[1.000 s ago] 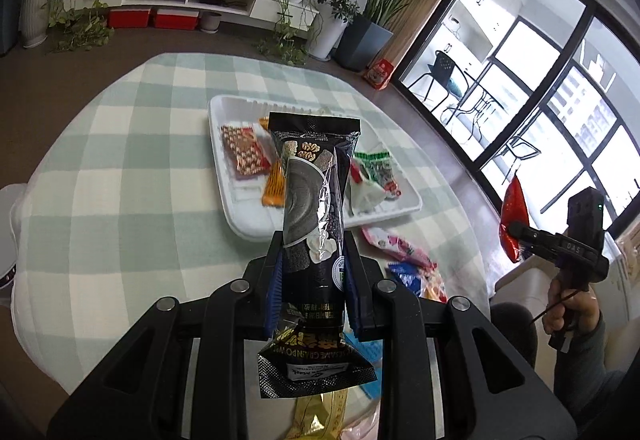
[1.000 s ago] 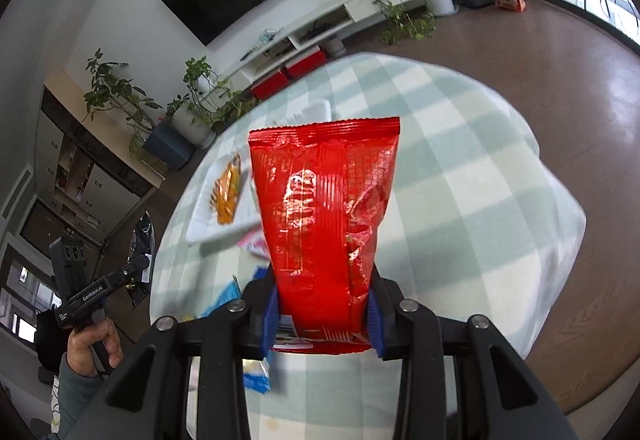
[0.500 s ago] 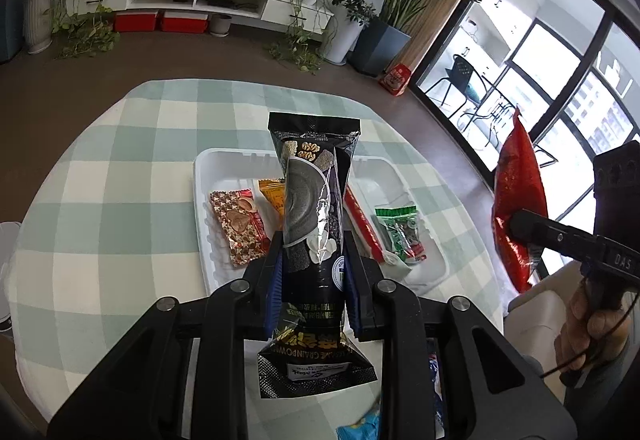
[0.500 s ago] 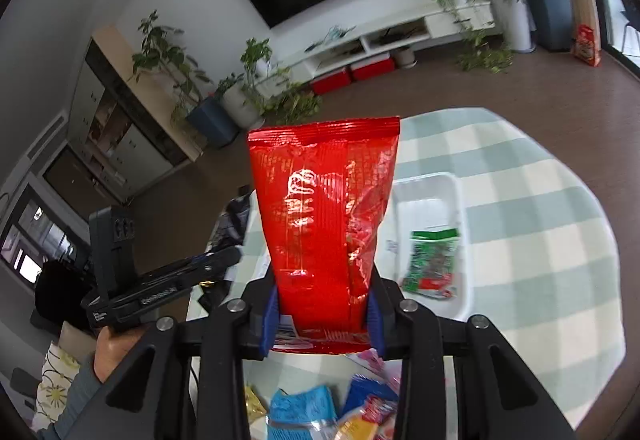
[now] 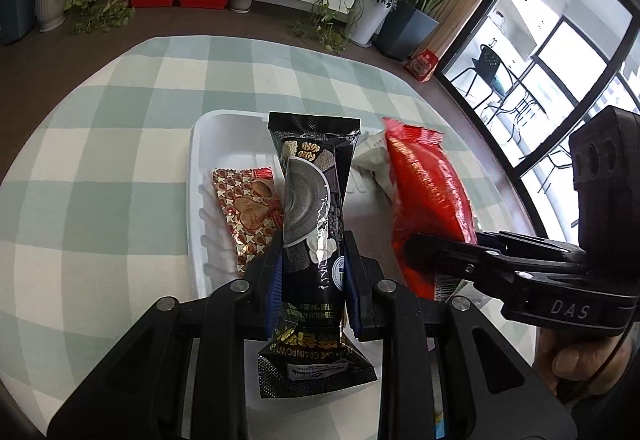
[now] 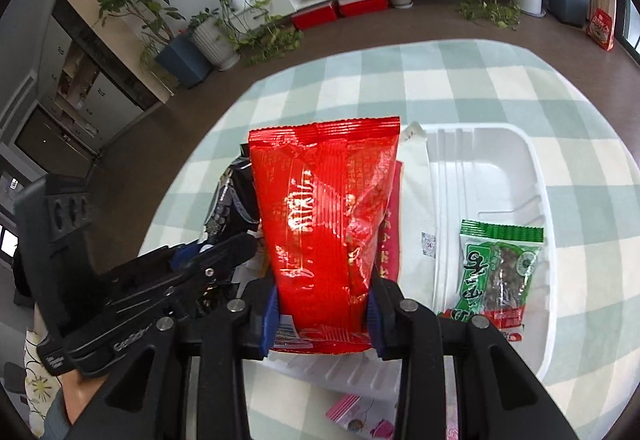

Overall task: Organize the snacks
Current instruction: 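Carry both packets over the white tray and open both tools to drop them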

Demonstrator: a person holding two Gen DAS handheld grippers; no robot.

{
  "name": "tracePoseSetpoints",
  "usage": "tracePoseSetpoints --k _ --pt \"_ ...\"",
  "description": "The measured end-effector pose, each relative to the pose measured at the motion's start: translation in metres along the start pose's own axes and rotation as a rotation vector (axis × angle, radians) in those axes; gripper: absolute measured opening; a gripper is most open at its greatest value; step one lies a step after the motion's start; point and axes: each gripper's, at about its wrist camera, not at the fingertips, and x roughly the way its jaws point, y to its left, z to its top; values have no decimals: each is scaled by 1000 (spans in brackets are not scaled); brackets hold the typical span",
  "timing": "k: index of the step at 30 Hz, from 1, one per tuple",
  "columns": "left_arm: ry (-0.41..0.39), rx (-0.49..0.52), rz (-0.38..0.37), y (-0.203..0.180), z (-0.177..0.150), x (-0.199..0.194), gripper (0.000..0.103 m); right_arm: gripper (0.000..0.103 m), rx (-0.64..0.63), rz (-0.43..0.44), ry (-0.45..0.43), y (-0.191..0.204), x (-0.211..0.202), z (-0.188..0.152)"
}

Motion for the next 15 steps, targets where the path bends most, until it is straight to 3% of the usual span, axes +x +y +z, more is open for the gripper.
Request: tracePoseSetpoints --k 15 --pt "23 -33 40 15 -4 20 28 39 -57 -70 24 9 27 -4"
